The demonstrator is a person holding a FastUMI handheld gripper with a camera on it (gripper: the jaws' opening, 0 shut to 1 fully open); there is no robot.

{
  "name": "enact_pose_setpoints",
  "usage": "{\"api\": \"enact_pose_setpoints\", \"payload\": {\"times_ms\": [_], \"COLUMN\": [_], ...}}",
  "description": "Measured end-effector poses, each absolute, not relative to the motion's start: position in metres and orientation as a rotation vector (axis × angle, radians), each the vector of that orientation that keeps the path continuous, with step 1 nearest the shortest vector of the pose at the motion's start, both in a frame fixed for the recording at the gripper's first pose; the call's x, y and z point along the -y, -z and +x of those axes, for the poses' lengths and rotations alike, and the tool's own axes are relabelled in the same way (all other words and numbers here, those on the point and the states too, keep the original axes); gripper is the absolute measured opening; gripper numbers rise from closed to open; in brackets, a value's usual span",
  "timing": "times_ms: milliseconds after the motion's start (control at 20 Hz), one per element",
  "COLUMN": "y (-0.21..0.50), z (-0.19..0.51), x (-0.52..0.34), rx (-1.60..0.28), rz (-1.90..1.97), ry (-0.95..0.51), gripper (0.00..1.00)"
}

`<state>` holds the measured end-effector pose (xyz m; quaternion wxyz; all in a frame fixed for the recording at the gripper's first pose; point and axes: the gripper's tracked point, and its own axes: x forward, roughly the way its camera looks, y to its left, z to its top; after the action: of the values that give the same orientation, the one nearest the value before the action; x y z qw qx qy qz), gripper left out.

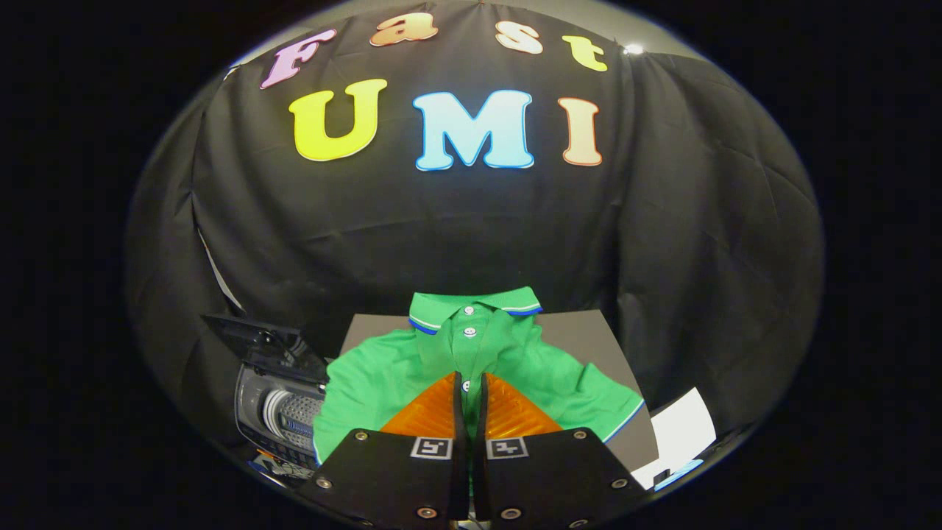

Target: Put the clothes into the washing machine and then close the washing machine lid.

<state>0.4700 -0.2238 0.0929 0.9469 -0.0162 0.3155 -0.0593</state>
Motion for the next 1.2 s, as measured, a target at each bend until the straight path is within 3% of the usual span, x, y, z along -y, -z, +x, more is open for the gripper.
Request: {"api": "enact_pose_setpoints", "payload": {"times_ms": [650, 1200], "y": [-0.149, -0.097], "z": [0.463, 0.465], "x": [0.059, -0.096], "rx": [-0.584, -0.682], "rz": [-0.040, -0.003], "ry": [-0.042, -0.097], "gripper": [0.02, 0.02]}}
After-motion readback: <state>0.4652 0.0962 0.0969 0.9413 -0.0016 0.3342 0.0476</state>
